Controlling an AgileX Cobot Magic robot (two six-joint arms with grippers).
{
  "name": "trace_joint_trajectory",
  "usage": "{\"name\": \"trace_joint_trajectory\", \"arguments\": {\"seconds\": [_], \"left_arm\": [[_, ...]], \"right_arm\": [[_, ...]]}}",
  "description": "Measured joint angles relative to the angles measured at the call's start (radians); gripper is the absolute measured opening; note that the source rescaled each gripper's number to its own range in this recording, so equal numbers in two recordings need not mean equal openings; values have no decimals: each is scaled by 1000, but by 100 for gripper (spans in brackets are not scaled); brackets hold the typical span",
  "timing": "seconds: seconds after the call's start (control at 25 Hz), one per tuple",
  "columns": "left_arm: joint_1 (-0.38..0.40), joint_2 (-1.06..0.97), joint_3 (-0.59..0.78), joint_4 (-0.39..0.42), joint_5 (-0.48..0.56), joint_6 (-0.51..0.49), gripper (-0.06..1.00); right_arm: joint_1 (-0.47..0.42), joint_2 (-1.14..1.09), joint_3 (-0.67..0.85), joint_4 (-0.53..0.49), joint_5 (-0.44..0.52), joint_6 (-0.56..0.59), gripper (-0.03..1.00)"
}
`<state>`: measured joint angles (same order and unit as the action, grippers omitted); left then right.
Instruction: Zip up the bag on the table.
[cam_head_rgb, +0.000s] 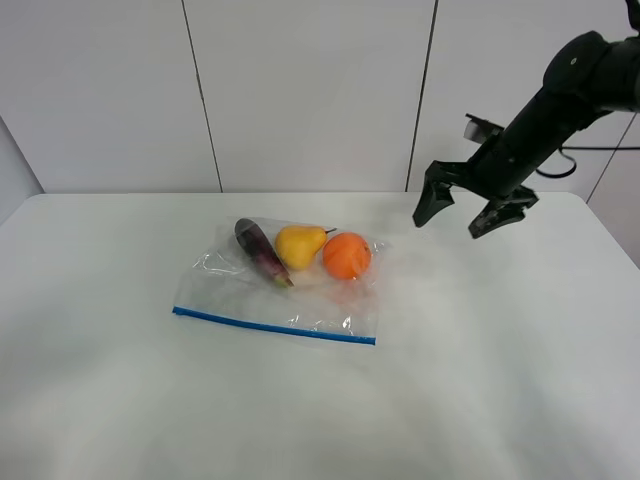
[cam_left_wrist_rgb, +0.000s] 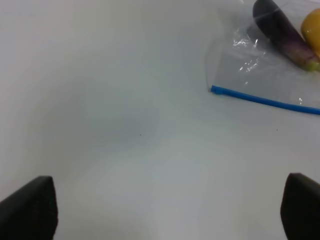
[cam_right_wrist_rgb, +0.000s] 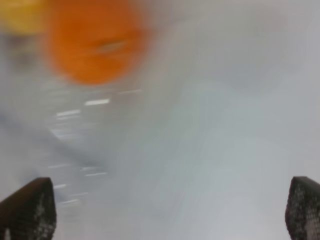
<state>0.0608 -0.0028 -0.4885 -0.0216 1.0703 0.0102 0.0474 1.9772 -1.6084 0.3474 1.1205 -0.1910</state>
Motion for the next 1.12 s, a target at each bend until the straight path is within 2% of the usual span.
{"name": "trace_joint_trajectory", "arguments": {"seconds": [0.12, 0.24, 0.44, 0.68, 0.96, 1.12], "left_arm": [[0, 0, 0, 0, 0, 0, 100], [0, 0, 0, 0, 0, 0, 100], [0, 0, 0, 0, 0, 0, 100], [0, 0, 0, 0, 0, 0, 100], [0, 0, 0, 0, 0, 0, 100], [0, 0, 0, 0, 0, 0, 100]], "right_arm": [[-4, 0, -58, -194, 44, 64, 100], [-37, 0, -71, -278, 77, 78, 100], [-117, -5, -71, -276, 93, 81, 100], [-118, -109, -13, -241, 92, 74, 100], [-118, -350, 248, -213, 94, 67, 100], [-109, -514, 405, -163, 92, 67, 100]]}}
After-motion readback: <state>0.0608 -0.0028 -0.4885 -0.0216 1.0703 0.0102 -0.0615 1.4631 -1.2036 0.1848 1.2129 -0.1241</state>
